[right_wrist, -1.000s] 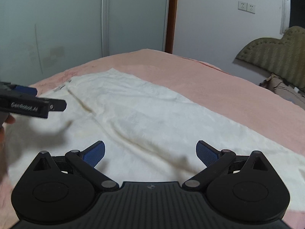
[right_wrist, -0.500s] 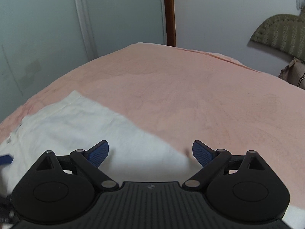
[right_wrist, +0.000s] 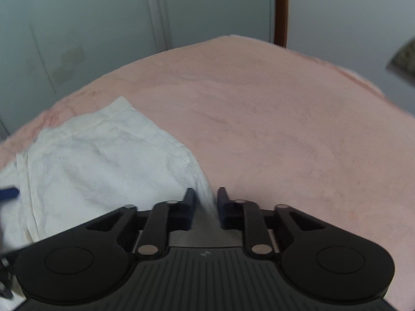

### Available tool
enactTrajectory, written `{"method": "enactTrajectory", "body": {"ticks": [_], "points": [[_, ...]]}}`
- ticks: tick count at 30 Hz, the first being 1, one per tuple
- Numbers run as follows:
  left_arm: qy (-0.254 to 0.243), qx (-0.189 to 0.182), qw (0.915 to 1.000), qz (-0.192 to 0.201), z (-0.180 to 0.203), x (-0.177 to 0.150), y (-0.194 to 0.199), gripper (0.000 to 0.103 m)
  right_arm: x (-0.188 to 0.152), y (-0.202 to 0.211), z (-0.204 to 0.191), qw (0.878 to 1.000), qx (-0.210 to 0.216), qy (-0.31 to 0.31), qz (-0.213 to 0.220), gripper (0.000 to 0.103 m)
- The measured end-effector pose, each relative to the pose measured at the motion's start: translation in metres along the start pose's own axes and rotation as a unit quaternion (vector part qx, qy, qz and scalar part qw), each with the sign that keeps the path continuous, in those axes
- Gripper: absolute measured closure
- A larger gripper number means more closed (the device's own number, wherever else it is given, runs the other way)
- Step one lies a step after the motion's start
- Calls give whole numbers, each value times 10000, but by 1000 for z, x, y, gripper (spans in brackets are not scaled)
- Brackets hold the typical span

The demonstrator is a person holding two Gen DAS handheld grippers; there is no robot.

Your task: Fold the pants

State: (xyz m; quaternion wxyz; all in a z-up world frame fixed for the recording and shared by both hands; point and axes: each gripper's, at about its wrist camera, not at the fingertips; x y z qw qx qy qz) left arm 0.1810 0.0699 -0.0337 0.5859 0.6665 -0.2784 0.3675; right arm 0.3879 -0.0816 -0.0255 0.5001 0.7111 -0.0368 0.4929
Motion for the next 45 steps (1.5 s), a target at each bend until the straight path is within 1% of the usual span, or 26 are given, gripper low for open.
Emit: {"method": "enactTrajectory", "body": {"ticks": [3, 6, 8, 10, 11, 12, 13, 14, 16, 18, 21, 23, 24, 25, 26, 27, 28, 30, 32, 33, 35, 37, 41, 42, 44, 45], "points": [[251, -8, 9996, 119, -10, 2, 5, 0, -6, 20, -33, 9958, -455, 720, 347, 95], [876, -43, 9951, 462, -31, 9, 17, 1, -18, 49, -74, 9821, -817, 1547, 698, 96], [1457, -299, 9866, 669, -49, 15, 28, 1, -30, 68, -98, 9713, -953, 2008, 852, 96], [2145, -894, 9691, 825, -68, 22, 37, 0, -46, 85, -122, 9570, -1077, 2529, 928, 96], [2395, -1219, 9603, 755, -75, 27, 35, 0, -53, 89, -131, 9515, -1101, 2717, 937, 96], [2552, -1506, 9534, 563, -79, 34, 29, 0, -59, 91, -140, 9465, -1110, 2881, 934, 96], [2714, -1744, 9462, 239, -81, 42, 20, 1, -67, 93, -147, 9427, -1104, 3006, 936, 96], [2863, -1892, 9392, -62, -82, 50, 9, 1, -73, 94, -152, 9393, -1106, 3116, 920, 96], [2975, -2112, 9304, -336, -82, 64, -10, 1, -86, 93, -162, 9333, -1132, 3288, 897, 96], [3032, -1948, 9317, -454, -80, 75, -23, 1, -92, 92, -165, 9334, -1123, 3294, 877, 96], [3114, -1722, 9333, -470, -80, 89, -44, 2, -96, 88, -167, 9325, -1136, 3311, 892, 96], [3192, -1517, 9337, -570, -81, 95, -57, 11, -97, 87, -167, 9324, -1133, 3312, 901, 96], [3263, -1400, 9326, -647, -83, 96, -64, 27, -97, 85, -168, 9329, -1127, 3301, 896, 96], [3361, -1371, 9288, -748, -85, 96, -69, 56, -98, 84, -168, 9333, -1126, 3292, 893, 96], [3470, -1483, 9222, -844, -87, 95, -74, 72, -98, 84, -167, 9334, -1135, 3283, 903, 96], [3577, -1662, 9143, -918, -89, 92, -75, 95, -101, 84, -169, 9330, -1179, 3266, 945, 96], [3615, -1688, 9127, -888, -90, 90, -75, 98, -102, 84, -168, 9324, -1235, 3253, 981, 96], [3470, -1652, 9210, -644, -89, 86, -63, 100, -107, 84, -168, 9293, -1398, 3264, 1017, 95], [3321, -1681, 9272, -428, -87, 84, -51, 100, -110, 84, -166, 9242, -1591, 3323, 1009, 90], [3292, -1701, 9283, -325, -89, 82, -45, 100, -111, 84, -163, 9225, -1673, 3342, 960, 89], [3303, -1766, 9270, -205, -91, 81, -35, 100, -116, 86, -157, 9188, -1898, 3351, 858, 77], [3325, -1882, 9241, -128, -96, 80, -25, 100, -121, 89, -148, 9136, -2168, 3351, 784, 74], [3189, -1910, 9283, 66, -95, 76, -4, 100, -122, 96, -113, 9184, -2678, 2856, 566, 75], [3139, -1930, 9296, 98, -98, 73, 3, 100, -123, 98, -105, 9220, -2743, 2692, 471, 75], [2990, -1931, 9344, 127, -99, 69, 14, 99, -125, 105, -98, 9278, -2731, 2505, 430, 95], [2881, -1907, 9383, 159, -101, 66, 21, 99, -127, 110, -102, 9261, -2744, 2546, 466, 95]]}}
Point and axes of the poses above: each gripper's, at about its wrist camera, not at the fingertips, and y roughly against the way its jaws point, z to its right, x to its top, and after that the axes turned 1 degree about z, right-handed
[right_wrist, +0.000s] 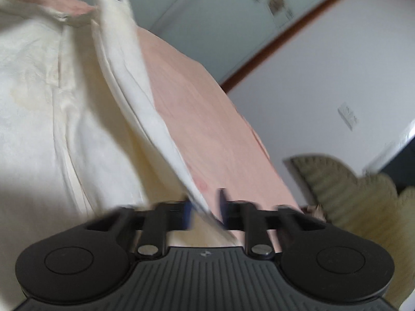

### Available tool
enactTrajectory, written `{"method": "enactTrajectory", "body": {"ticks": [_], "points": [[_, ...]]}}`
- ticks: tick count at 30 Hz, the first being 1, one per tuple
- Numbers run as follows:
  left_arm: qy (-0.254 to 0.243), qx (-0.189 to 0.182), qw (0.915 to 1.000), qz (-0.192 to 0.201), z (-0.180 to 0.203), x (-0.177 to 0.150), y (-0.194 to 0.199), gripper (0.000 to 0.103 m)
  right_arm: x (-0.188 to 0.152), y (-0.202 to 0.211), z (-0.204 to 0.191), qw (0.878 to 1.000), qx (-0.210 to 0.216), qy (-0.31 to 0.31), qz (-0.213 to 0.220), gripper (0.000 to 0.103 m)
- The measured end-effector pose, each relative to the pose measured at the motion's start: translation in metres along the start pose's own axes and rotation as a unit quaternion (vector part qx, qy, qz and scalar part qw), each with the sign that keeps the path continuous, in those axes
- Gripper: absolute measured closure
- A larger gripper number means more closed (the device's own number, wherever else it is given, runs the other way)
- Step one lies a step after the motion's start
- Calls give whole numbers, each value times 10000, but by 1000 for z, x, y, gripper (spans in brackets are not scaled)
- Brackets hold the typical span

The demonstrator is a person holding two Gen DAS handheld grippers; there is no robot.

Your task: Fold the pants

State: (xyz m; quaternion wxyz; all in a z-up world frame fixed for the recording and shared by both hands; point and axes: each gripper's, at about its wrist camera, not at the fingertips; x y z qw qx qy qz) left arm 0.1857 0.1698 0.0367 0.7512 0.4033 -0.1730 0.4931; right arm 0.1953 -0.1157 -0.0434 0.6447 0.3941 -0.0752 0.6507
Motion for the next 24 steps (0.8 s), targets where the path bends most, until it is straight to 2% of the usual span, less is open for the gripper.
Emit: {"method": "enactTrajectory", "body": {"ticks": [4, 10, 13, 18, 24], "points": [[-379, 73, 9993, -26, -7, -6, 31, 99, 4, 44, -22, 9988, -68, 424, 221, 97], [-1068, 170, 9938, -268, -24, -18, 74, 97, 1, 126, -50, 9968, 228, 572, 500, 97], [-1295, 260, 9905, -378, -33, -29, 92, 97, 0, 153, -67, 9956, 459, 614, 542, 97], [-1318, 391, 9893, -488, -52, -51, 112, 97, -8, 174, -91, 9941, 754, 618, 478, 97], [-1465, 687, 9845, -672, -67, -70, 116, 97, -13, 183, -105, 9929, 983, 574, 347, 98]]}}
Point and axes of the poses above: each gripper's, at about its wrist camera, not at the fingertips, and y roughly against the way its jaws point, z to its right, x to its top, and after that the axes turned 1 degree about z, right-handed
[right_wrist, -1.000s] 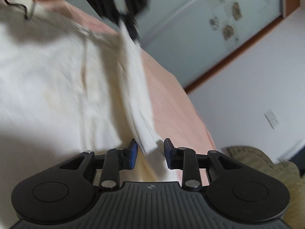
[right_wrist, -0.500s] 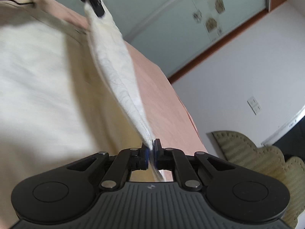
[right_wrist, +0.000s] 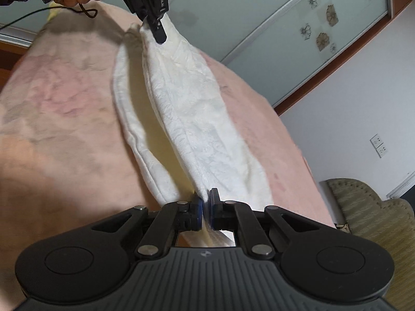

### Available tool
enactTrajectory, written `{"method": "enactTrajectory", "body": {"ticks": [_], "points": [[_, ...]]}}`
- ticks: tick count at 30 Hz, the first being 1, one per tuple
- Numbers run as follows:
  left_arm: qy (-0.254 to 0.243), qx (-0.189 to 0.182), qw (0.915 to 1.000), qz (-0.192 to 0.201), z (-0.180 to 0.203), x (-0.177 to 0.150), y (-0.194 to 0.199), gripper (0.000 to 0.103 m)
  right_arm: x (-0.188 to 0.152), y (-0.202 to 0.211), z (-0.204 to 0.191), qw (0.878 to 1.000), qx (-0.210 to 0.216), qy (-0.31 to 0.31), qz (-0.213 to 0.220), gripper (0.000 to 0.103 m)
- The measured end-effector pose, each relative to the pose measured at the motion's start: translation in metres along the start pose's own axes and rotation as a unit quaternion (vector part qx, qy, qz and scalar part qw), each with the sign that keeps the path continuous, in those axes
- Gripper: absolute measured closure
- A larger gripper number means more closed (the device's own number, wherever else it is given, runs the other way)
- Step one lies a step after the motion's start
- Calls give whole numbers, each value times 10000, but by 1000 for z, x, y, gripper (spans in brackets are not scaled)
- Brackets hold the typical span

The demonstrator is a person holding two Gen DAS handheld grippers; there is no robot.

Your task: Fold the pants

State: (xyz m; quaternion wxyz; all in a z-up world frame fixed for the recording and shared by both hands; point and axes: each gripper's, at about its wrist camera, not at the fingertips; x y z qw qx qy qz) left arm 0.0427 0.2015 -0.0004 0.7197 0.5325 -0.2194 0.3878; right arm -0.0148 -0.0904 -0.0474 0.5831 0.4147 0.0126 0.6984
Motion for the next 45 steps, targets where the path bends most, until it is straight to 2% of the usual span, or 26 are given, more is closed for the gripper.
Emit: {"method": "enactTrajectory", "body": {"ticks": [4, 7, 10, 16, 19, 22, 24, 26, 27, 30, 33, 35, 38, 41, 43, 45], "points": [[134, 145, 9997, -142, -7, -5, -13, 93, -4, 4, -9, 9996, 221, -189, -61, 98], [-137, 360, 9993, 21, -1, -9, -11, 87, -4, 1, -20, 9995, 268, -78, -147, 98], [-352, 538, 9979, 128, 6, -13, -8, 86, -7, 1, -24, 9994, 252, -174, -147, 98], [-303, 990, 9941, 335, 12, -10, 8, 65, -13, -1, -30, 9985, 200, -486, -162, 96], [-504, 1539, 9838, 765, 24, -7, 31, 62, -15, 0, -31, 9978, 139, -632, -114, 96], [-836, 1724, 9732, 1274, 45, -4, 51, 59, -17, 0, -34, 9977, 51, -669, -78, 96], [-1006, 1434, 9748, 1384, 63, -1, 56, 55, -18, 0, -37, 9976, -21, -693, -45, 96], [-1185, 922, 9795, 1340, 84, -2, 51, 43, -19, 0, -38, 9973, -79, -730, -16, 95], [-1284, 683, 9812, 1266, 94, -4, 44, 37, -19, 0, -39, 9971, -110, -747, -8, 95], [-1569, 33, 9845, 779, 130, -16, 16, 37, -18, 2, -43, 9979, -223, -612, -32, 95], [-1862, -367, 9808, 449, 161, -32, -8, 37, -16, 15, -45, 9993, -201, -303, -70, 95], [-2062, -653, 9756, 375, 176, -44, -20, 37, -21, 32, -38, 9994, -118, -301, -96, 95], [-2355, -1045, 9658, 293, 196, -64, -35, 37, -39, 63, -13, 9965, -167, -791, -197, 94], [-2598, -1325, 9565, 7, 212, -83, -52, 37, -82, 85, 32, 9763, -646, -1984, -575, 94], [-2794, -1401, 9496, -245, 221, -94, -58, 37, -121, 95, 59, 9479, -1170, -2793, -984, 94], [-2992, -1354, 9442, -267, 227, -105, -58, 37, -168, 105, 80, 9079, -1556, -3624, -1419, 94]]}}
Point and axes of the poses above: each gripper's, at about its wrist camera, not at the fingertips, and y roughly against the way its jaws point, z to its right, x to its top, and after that the axes turned 1 degree about z, right-handed
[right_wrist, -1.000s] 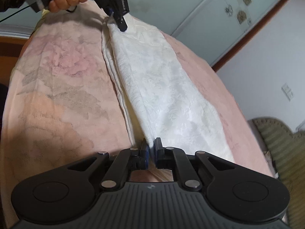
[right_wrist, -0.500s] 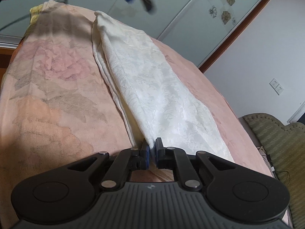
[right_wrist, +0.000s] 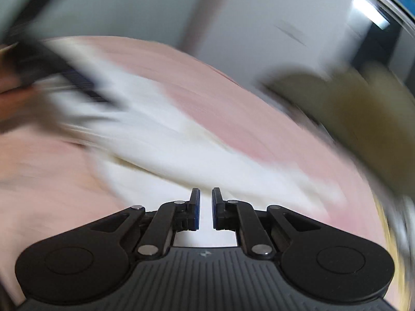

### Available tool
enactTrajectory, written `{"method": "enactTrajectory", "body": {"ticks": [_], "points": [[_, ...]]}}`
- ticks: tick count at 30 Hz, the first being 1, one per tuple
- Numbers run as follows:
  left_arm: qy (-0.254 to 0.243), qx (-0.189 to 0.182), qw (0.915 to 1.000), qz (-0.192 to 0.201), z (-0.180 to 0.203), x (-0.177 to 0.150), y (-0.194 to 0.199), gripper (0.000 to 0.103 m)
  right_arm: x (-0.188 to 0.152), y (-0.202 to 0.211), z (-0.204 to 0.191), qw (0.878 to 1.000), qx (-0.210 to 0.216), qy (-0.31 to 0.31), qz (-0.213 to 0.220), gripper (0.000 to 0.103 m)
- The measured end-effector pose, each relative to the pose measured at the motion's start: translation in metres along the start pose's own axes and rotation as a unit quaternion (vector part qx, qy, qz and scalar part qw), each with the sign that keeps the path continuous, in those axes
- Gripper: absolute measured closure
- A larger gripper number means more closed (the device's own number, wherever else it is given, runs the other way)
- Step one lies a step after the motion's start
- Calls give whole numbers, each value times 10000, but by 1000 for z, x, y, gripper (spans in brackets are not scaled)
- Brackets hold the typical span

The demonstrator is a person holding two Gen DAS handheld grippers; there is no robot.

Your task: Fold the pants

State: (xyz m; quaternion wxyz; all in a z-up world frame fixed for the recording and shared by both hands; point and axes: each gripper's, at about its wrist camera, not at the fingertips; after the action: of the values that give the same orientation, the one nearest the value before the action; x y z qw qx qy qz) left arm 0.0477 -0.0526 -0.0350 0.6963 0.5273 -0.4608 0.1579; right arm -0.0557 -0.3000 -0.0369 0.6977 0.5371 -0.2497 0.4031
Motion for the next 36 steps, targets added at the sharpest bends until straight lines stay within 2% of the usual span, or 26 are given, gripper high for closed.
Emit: {"method": "enactTrajectory", "body": {"ticks": [2, 3, 6, 10, 13, 15, 16, 18, 20, 21, 22, 26, 30, 34, 36], "points": [[-129, 28, 9999, 45, 3, -2, 3, 38, -23, -12, 36, 9942, -328, -759, -686, 94], [-101, -37, 9999, 62, 3, 0, 5, 38, -34, -18, 48, 9886, -327, -1031, -1048, 94], [59, -453, 9988, 198, 5, 9, 9, 37, -41, -5, 61, 9849, -241, -1549, -740, 93], [-32, -1074, 9940, 208, 26, 22, 4, 37, -17, -8, 68, 9799, -40, -1991, -68, 93], [-236, -1488, 9885, 106, 48, 23, -10, 38, 12, -25, 72, 9793, -11, -2018, 162, 93], [-399, -1536, 9873, 47, 64, 19, -22, 39, 31, -40, 73, 9821, -36, -1861, 282, 93], [-453, -1577, 9864, -1, 71, 16, -29, 44, 43, -52, 73, 9833, -68, -1788, 318, 91], [-500, -1716, 9839, -82, 81, 11, -40, 54, 63, -76, 76, 9832, -78, -1801, 300, 79], [-560, -1732, 9833, -50, 89, 6, -46, 55, 77, -102, 85, 9789, -12, -2022, 282, 45], [-618, -1692, 9836, 17, 92, 3, -47, 55, 84, -117, 90, 9767, -26, -2137, 222, 39], [-677, -1653, 9839, 72, 94, 1, -49, 55, 90, -130, 95, 9750, -68, -2217, 150, 38], [-721, -1645, 9836, 191, 97, -5, -54, 55, 107, -192, 115, 9655, -285, -2561, -371, 38], [-658, -1824, 9809, 157, 93, -4, -58, 44, 112, -240, 126, 9501, -457, -2922, -994, 38], [-569, -1906, 9799, 164, 90, -4, -57, 43, 112, -263, 118, 9578, -658, -2515, -1227, 39], [-512, -1929, 9797, 184, 89, -5, -54, 44, 111, -258, 116, 9622, -764, -2377, -1091, 71]]}}
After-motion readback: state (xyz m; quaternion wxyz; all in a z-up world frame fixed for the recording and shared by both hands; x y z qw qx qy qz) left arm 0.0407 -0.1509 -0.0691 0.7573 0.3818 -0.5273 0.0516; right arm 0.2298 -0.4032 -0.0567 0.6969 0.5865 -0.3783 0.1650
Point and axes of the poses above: each gripper's, at about its wrist camera, not at the fingertips, and y roughly against the way its jaws point, z to its right, x to its top, and after that the axes turned 1 degree about z, right-handed
